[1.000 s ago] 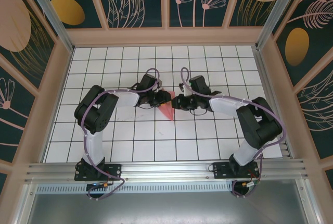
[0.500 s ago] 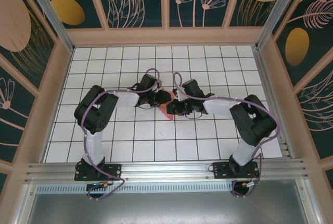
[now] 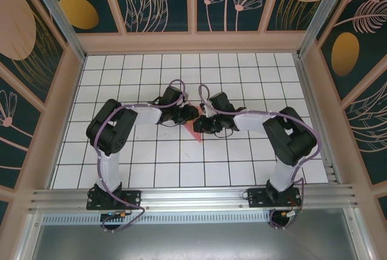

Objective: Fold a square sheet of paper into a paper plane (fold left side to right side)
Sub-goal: Fourth fold the wing at the center of the table.

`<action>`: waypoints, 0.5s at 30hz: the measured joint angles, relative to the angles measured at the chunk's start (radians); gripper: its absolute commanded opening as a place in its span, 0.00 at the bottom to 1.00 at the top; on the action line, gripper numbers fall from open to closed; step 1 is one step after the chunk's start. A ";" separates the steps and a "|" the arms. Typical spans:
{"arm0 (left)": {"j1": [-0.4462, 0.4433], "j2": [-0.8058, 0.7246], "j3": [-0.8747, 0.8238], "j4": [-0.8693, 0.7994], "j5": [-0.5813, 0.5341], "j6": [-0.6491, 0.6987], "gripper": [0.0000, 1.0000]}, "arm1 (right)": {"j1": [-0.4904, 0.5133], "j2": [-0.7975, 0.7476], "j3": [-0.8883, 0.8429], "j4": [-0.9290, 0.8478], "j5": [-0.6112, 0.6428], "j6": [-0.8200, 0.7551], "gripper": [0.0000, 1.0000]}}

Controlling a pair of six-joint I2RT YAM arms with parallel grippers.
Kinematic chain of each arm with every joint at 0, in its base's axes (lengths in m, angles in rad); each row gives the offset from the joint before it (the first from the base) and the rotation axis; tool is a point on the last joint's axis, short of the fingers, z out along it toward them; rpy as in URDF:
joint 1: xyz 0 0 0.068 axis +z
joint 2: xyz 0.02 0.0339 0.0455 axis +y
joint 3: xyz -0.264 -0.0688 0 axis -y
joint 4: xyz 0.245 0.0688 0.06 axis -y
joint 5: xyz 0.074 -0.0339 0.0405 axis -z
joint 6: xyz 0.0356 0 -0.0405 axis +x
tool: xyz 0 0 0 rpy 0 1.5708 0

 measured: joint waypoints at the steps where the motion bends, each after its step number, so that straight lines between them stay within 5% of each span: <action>1: 0.000 0.000 0.000 0.000 0.000 0.000 0.34 | 0.001 0.000 -0.003 -0.002 0.002 0.000 0.23; 15: 0.000 0.000 0.000 0.000 0.000 0.000 0.34 | 0.013 0.007 -0.026 -0.013 0.033 -0.011 0.22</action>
